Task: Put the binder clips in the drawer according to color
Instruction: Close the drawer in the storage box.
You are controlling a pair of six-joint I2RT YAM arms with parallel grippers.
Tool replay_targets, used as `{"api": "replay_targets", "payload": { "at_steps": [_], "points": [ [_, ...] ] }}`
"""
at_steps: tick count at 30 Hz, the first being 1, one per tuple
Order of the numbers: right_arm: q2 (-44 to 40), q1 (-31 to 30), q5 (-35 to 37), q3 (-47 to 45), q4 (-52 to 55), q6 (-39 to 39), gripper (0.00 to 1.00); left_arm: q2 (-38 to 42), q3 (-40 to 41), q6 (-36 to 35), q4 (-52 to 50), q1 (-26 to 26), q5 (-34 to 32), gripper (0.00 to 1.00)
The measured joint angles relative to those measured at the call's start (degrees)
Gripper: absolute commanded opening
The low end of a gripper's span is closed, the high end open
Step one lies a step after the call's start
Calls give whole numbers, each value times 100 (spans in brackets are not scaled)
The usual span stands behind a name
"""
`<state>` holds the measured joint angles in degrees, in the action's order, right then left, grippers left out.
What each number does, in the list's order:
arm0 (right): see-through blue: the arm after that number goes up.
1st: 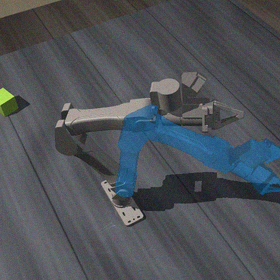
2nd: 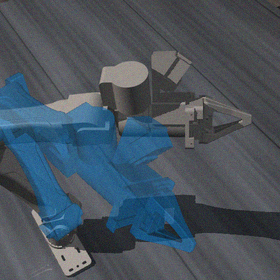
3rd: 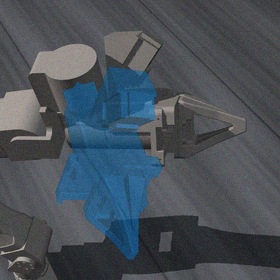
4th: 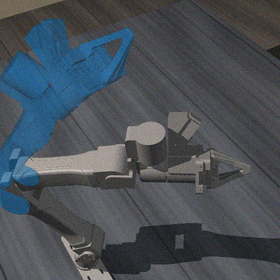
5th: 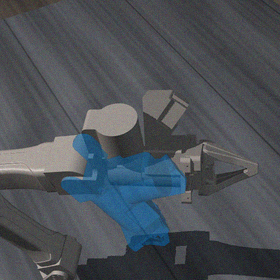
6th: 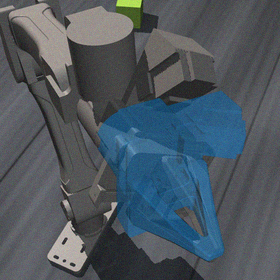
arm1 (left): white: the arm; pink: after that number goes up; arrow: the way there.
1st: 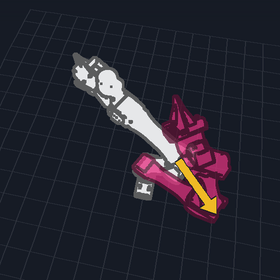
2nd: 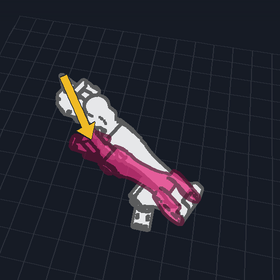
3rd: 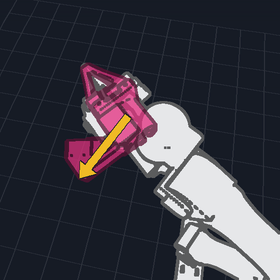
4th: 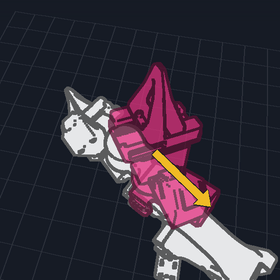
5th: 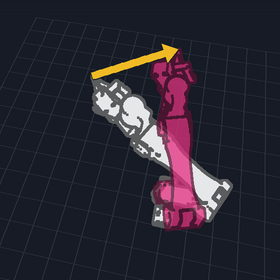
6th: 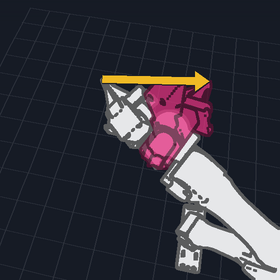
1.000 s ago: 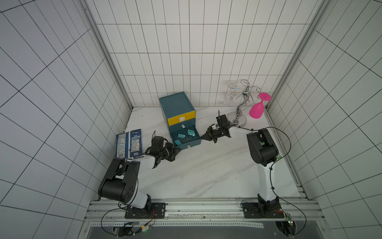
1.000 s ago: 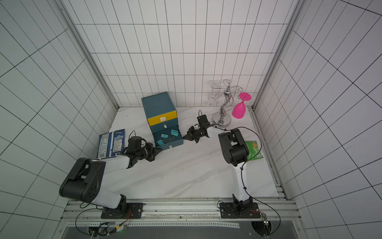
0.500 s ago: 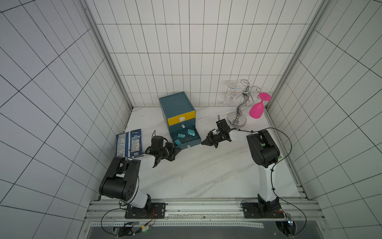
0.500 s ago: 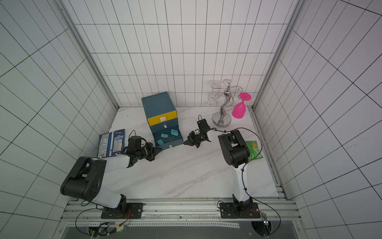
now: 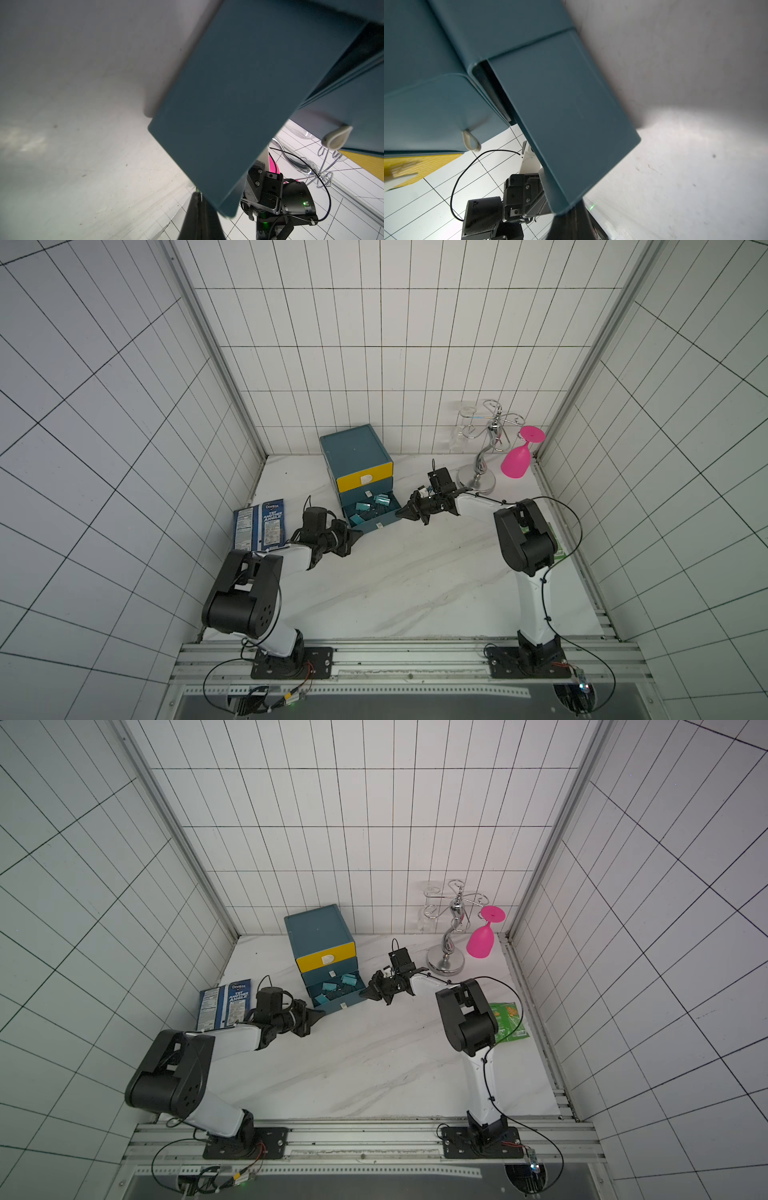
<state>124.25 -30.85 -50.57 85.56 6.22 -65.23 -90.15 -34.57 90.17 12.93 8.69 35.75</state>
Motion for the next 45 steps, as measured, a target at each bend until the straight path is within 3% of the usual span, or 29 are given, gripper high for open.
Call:
{"api": "replay_targets", "payload": {
  "at_steps": [18, 45],
  "points": [
    [579, 0, -72, 778, -42, -372, 0, -459, -546, -345, -284, -389, 74, 0],
    [1423, -7, -24, 1871, -260, -1062, 0, -1003, -1043, -540, -398, -511, 70, 0]
  ]
}}
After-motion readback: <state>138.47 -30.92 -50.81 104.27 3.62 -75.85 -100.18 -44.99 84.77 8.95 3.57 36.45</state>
